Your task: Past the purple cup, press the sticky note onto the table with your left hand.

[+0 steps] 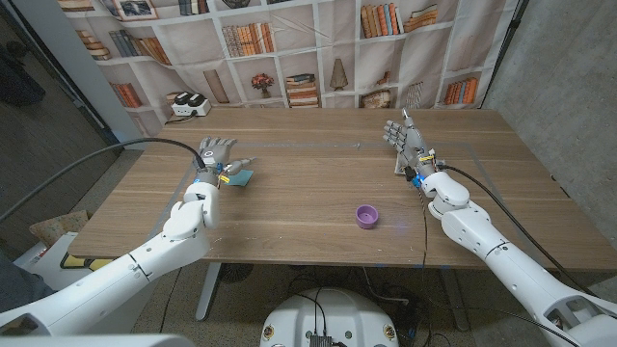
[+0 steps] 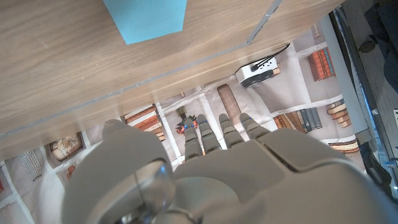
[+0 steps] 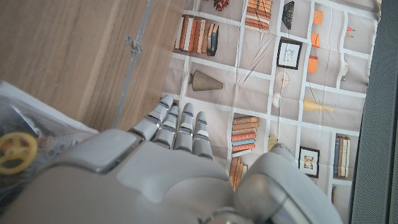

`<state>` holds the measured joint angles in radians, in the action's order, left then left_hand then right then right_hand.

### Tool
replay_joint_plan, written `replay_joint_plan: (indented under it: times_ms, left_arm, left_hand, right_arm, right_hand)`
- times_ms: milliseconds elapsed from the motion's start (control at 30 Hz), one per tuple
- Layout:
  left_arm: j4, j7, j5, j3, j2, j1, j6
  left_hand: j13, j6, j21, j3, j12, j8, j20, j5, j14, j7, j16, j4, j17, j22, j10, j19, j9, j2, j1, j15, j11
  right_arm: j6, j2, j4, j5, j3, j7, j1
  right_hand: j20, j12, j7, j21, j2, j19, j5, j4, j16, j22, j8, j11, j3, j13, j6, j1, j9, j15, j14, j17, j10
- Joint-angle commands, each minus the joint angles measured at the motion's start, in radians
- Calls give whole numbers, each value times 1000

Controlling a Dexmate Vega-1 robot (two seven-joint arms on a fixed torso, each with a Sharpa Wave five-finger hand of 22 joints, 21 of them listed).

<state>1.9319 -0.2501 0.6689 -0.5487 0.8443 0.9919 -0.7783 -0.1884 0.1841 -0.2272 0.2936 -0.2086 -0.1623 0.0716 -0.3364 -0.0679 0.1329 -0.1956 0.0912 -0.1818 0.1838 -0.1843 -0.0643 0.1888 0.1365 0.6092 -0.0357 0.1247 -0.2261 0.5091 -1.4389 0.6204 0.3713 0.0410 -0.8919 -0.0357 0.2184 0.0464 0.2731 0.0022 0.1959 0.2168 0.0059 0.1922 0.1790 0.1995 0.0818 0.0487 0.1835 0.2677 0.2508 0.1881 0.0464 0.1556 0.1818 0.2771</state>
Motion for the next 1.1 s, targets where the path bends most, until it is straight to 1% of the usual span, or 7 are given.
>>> replay_joint_plan:
  times_ms: [33, 367, 467, 567, 667, 833, 1100]
  left_arm:
    - [48, -79, -115, 93, -38, 59, 99]
    - [17, -137, -274, 171, -86, 91, 283]
    - [12, -132, -314, 183, -100, 91, 306]
    - [6, -138, -350, 198, -116, 94, 335]
    - [-15, -130, -434, 234, -130, 106, 428]
    - [-58, -127, -521, 265, -146, 110, 561]
    - [-158, -123, -667, 294, -196, 104, 807]
  left_hand:
    - [-5, -18, -2, 1, 9, -10, 2, 3, 14, -14, 6, 8, -3, 3, 24, 10, 5, 7, -3, -18, -8]
    - [-5, -20, -3, 3, 13, -18, 6, 6, 24, -27, 9, 15, -4, 4, 39, 17, 5, 10, -12, -9, -18]
    - [-6, -22, -24, 4, 11, -25, -12, 12, 4, -33, 0, 25, -6, 8, 45, 76, 5, 12, -23, 3, -27]
    - [-6, -23, -34, 5, 8, -29, -29, 16, -39, -45, -16, 32, -10, 15, 45, 96, 4, 15, -32, 5, -32]
    - [-6, -12, -39, 6, 3, -35, -41, 18, -52, -64, -20, 35, -12, 18, 33, 106, 4, 15, -38, 15, -42]
    - [-6, -2, -10, 8, -1, -40, -16, 25, -8, -61, 2, 39, -11, 20, 21, 31, 4, 12, -44, 5, -38]
    - [-6, 3, 8, 7, 3, -41, -30, 28, 22, -59, 11, 40, -8, 17, 31, -12, 3, 12, -46, -4, -38]
  right_arm:
    - [-39, -5, 22, 5, 2, -35, -5]
    - [-92, -11, 36, -11, 11, -66, -2]
    - [-107, -11, 40, -16, 13, -76, -1]
    - [-114, -8, 38, -27, 15, -76, -1]
    - [-122, -4, 36, -38, 18, -77, 0]
    - [-134, -7, 47, -35, 18, -89, 6]
    - [-168, -23, 83, -28, 20, -116, 15]
  right_hand:
    - [4, -1, -2, -4, 5, 10, -5, 1, -4, 5, 0, 2, -1, 4, 9, -4, 5, -1, 5, 3, 5]
    - [4, -1, -5, -7, 5, 12, -5, 0, -4, 5, 0, -1, -2, 4, 11, -3, 5, -1, 5, 3, 6]
    - [4, -1, -5, -8, 5, 12, -5, -1, -3, 5, 0, 0, -2, 4, 11, -3, 5, -2, 6, 3, 6]
    - [3, -1, -6, -8, 5, 13, -5, -1, -3, 5, 0, -3, -2, 4, 11, -3, 5, -3, 6, 3, 5]
    - [3, -1, -6, -9, 5, 13, -5, -1, -3, 5, 0, -3, -3, 4, 11, -3, 5, -3, 7, 3, 7]
    - [3, -1, -6, -10, 5, 14, -5, -2, -3, 5, 0, -2, -3, 4, 11, -3, 5, -3, 7, 3, 7]
    - [3, -1, -6, -12, 5, 15, -5, -2, -3, 5, 0, -2, -4, 4, 11, -2, 5, -3, 7, 3, 7]
